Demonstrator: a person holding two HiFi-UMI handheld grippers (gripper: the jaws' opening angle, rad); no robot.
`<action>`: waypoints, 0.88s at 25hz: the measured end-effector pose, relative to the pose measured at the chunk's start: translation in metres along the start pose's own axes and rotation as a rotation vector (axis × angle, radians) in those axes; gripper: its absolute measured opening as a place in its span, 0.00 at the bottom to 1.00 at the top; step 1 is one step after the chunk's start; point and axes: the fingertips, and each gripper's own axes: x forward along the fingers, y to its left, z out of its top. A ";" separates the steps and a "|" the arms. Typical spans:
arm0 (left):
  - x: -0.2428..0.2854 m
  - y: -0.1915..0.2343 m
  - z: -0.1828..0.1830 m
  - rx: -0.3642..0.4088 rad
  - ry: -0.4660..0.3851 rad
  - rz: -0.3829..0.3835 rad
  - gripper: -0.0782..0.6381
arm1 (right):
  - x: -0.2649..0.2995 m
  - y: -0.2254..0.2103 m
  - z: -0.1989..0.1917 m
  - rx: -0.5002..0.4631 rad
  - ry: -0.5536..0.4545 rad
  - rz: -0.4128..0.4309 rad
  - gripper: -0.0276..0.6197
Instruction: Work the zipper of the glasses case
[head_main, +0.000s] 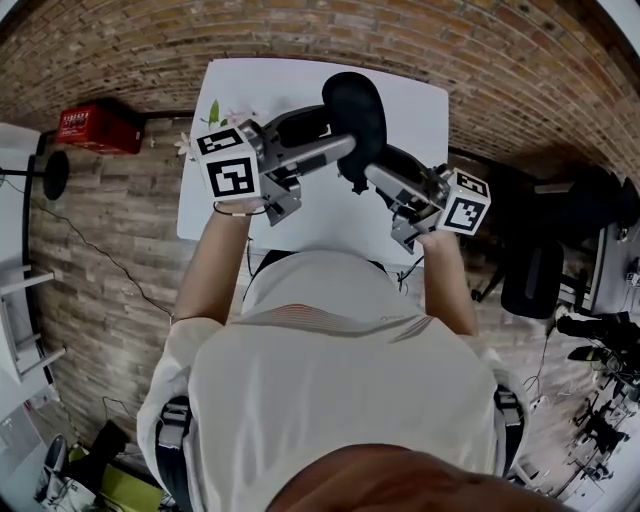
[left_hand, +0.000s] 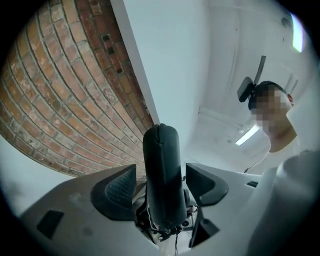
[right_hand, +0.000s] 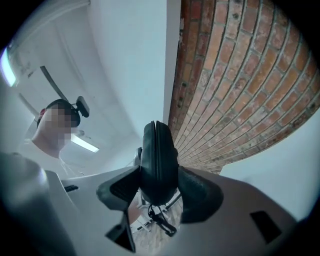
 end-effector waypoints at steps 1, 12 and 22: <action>0.000 -0.001 0.000 -0.009 -0.003 -0.014 0.51 | 0.002 0.003 -0.002 0.001 0.010 0.013 0.49; 0.005 -0.028 -0.033 0.017 0.111 -0.140 0.51 | 0.017 0.018 -0.042 0.025 0.192 0.076 0.49; 0.004 -0.023 -0.041 0.009 0.081 -0.086 0.50 | 0.019 0.017 -0.049 0.047 0.252 0.076 0.50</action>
